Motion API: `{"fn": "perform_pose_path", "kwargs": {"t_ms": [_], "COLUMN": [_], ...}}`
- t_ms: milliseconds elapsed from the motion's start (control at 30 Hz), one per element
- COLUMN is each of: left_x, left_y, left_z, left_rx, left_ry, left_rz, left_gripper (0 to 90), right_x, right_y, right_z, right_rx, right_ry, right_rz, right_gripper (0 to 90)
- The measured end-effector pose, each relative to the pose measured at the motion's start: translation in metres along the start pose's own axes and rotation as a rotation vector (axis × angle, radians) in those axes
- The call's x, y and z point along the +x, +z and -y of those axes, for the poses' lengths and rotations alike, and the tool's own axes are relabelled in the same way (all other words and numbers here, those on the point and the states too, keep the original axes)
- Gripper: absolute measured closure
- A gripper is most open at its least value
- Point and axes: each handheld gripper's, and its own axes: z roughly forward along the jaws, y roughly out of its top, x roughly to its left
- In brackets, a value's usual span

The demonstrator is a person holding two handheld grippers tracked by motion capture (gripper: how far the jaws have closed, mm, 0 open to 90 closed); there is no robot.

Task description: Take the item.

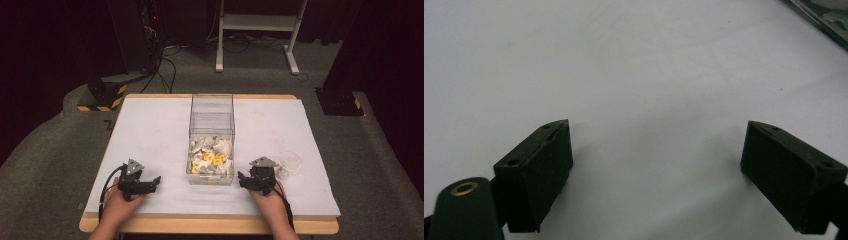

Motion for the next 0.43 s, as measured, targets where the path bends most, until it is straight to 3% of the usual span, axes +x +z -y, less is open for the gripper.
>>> {"fn": "perform_pose_path", "kwargs": {"t_ms": [433], "left_x": [0.0000], "left_y": [0.0000], "left_z": [0.0001], "left_rx": [-0.001], "left_ry": [0.001], "left_rz": [-0.001], "left_gripper": [13.6], "right_x": [-0.0008], "right_y": [0.0004], "right_z": [0.0000], "right_rx": [-0.006], "right_ry": [0.003], "right_rz": [-0.012], "right_gripper": [19.7]}}
